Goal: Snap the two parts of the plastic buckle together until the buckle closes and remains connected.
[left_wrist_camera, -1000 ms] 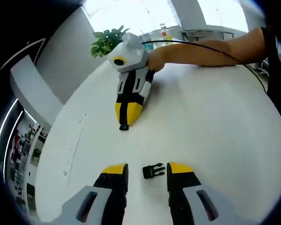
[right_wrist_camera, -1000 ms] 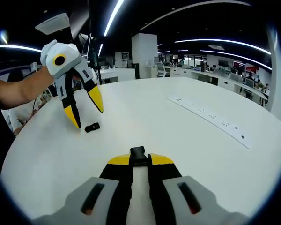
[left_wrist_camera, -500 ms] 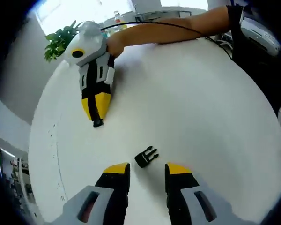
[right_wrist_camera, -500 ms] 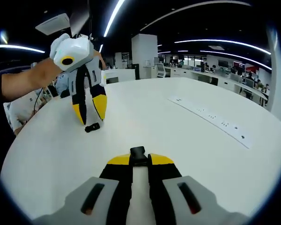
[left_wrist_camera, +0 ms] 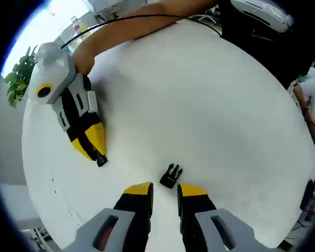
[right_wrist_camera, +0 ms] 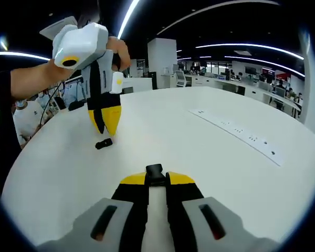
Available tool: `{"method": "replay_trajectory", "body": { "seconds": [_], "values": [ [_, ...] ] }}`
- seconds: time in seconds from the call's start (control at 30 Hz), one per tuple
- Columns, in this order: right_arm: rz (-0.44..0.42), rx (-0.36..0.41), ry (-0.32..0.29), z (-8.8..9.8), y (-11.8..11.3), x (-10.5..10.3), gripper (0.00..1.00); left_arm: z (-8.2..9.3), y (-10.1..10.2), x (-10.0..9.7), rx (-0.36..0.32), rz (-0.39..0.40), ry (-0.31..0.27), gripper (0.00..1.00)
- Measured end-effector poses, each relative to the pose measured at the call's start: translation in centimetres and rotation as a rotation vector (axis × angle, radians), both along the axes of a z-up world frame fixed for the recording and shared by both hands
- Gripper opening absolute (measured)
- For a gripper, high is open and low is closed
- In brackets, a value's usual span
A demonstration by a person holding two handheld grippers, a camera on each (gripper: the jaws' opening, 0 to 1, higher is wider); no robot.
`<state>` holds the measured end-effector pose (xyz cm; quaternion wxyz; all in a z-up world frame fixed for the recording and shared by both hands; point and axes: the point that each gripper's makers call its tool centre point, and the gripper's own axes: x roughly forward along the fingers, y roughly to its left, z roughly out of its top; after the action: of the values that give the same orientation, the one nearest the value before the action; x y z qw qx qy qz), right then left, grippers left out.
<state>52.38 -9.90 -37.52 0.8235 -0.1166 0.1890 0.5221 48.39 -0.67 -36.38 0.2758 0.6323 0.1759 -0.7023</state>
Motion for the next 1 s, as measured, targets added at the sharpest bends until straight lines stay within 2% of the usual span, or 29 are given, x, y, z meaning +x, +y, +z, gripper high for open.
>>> {"method": "replay_trajectory", "body": {
  "seconds": [0.03, 0.1, 0.13, 0.27, 0.33, 0.4, 0.57, 0.63, 0.67, 0.77, 0.93, 1.0],
  "values": [
    [-0.001, 0.0, 0.0, 0.0, 0.0, 0.0, 0.11, -0.2, 0.2, 0.4, 0.022, -0.013, -0.037, 0.17],
    [-0.002, -0.001, -0.001, 0.0, 0.0, 0.0, 0.11, -0.7, 0.3, 0.1, 0.026, -0.031, -0.033, 0.17],
    [-0.002, -0.001, -0.001, 0.0, 0.0, 0.0, 0.11, -0.6, 0.2, 0.7, 0.024, -0.06, -0.078, 0.17],
    [0.0, 0.001, 0.001, 0.1, 0.1, 0.1, 0.11, -1.1, 0.4, -0.6, 0.042, -0.074, -0.048, 0.17],
    [0.0, 0.001, 0.0, 0.1, 0.1, 0.1, 0.11, -1.2, 0.2, -0.6, 0.034, -0.079, -0.045, 0.17],
    [0.0, 0.001, 0.001, 0.1, 0.1, 0.2, 0.11, -1.1, -0.1, -1.0, 0.018, -0.065, -0.015, 0.17],
    [0.0, 0.001, 0.001, 0.1, 0.0, 0.3, 0.11, -1.6, -0.2, -0.8, 0.02, -0.051, 0.005, 0.16],
    [0.0, 0.001, 0.0, 0.1, 0.0, 0.3, 0.11, -1.7, -0.4, -0.8, 0.005, 0.021, 0.053, 0.14],
    [0.0, 0.002, 0.0, 0.1, 0.0, 0.3, 0.11, -1.7, -0.4, -0.2, 0.006, 0.03, 0.053, 0.13],
    [0.0, 0.002, 0.0, 0.1, 0.0, 0.4, 0.11, -1.8, -0.2, -0.1, -0.02, 0.151, 0.113, 0.11],
    [0.001, 0.002, 0.001, 0.1, 0.0, 0.5, 0.11, -1.7, -0.1, 0.1, -0.12, 0.319, 0.198, 0.11],
    [0.0, 0.002, 0.0, 0.1, -0.1, 0.5, 0.11, -1.8, -0.1, -0.2, -0.179, 0.444, 0.26, 0.11]
  ]
}}
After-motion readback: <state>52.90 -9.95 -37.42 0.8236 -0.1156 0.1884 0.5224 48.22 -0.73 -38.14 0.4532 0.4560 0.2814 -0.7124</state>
